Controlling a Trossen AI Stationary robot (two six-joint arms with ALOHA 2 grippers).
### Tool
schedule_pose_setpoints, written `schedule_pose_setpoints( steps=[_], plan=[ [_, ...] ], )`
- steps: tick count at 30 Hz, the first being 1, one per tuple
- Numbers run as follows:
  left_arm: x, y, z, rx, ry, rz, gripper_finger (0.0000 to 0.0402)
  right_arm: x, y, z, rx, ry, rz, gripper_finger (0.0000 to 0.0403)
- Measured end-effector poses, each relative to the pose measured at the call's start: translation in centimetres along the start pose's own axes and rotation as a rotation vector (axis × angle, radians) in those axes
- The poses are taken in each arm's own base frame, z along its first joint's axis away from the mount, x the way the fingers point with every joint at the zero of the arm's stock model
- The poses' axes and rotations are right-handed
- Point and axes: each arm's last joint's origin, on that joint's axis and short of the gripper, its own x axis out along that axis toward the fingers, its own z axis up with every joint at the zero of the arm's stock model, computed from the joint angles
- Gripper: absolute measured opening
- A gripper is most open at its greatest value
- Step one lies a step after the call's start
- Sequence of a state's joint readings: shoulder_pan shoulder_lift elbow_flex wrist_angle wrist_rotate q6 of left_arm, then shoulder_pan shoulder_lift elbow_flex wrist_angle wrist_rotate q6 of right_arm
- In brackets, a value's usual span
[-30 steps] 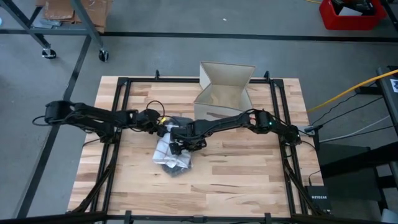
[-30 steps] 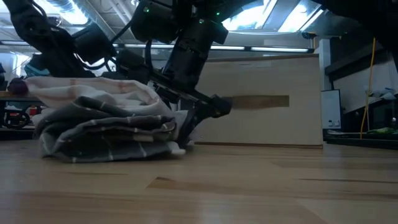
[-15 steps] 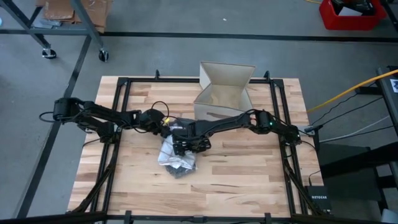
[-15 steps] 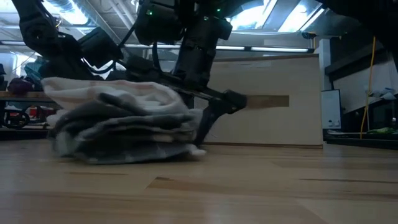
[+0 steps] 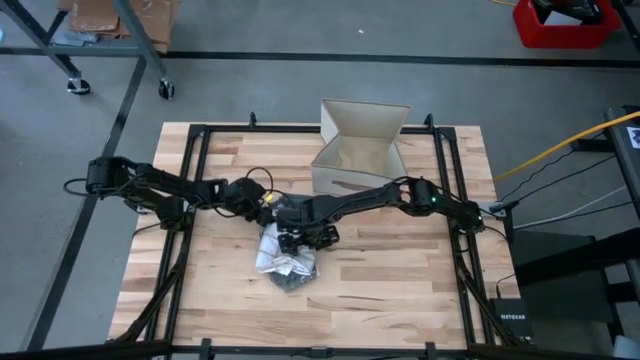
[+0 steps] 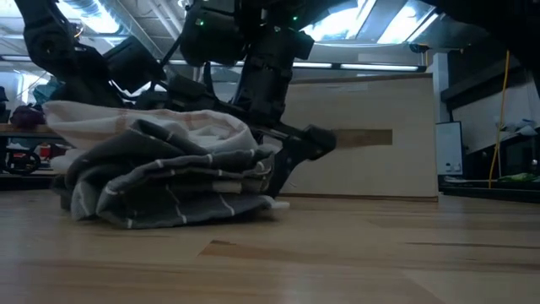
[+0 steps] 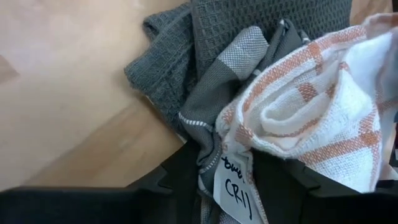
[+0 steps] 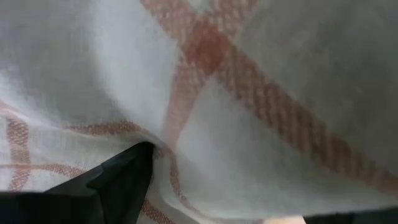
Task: Fold towel
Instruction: Put the stacked towels into the white laundry organizer
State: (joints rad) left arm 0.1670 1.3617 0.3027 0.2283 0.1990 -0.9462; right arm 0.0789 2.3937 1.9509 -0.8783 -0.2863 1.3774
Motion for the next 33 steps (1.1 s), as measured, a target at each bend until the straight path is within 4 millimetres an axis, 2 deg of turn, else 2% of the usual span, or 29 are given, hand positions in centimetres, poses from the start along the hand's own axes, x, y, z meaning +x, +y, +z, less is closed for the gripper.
schedule_pose_setpoints(
  steps=[4, 11, 14, 19, 27, 28, 33],
  plan=[
    [0.1, -0.2, -0.4, -0.006, 0.015, -0.004, 0.0138, 1.0, 0.0, 0.1, -0.046, 0.026, 0.006, 0.0337],
    [0.1, -0.4, -0.7, -0.02, 0.061, -0.032, 0.0138, 1.3, 0.3, -0.3, -0.096, -0.058, 0.008, 0.0336],
    [0.1, -0.5, -0.8, -0.021, 0.073, -0.04, 0.0138, 1.3, 0.3, -0.2, -0.119, -0.071, 0.012, 0.0324],
    [0.1, -0.5, -0.8, -0.023, 0.091, -0.053, 0.0124, 1.3, 0.6, -0.1, -0.191, -0.09, 0.033, 0.0251],
    [-0.3, -0.8, -0.8, -0.009, 0.11, -0.09, 0.0047, 1.4, 1.1, -0.3, -0.287, -0.146, 0.064, 0.0091],
    [-0.4, -0.8, -0.8, -0.007, 0.111, -0.093, 0.0037, 1.4, 1.2, -0.3, -0.297, -0.151, 0.065, 0.0081],
    [-0.8, -1.1, -0.8, -0.014, 0.12, -0.121, 0.0009, 1.0, 1.5, -0.4, -0.317, -0.149, 0.1, 0.008]
  ],
)
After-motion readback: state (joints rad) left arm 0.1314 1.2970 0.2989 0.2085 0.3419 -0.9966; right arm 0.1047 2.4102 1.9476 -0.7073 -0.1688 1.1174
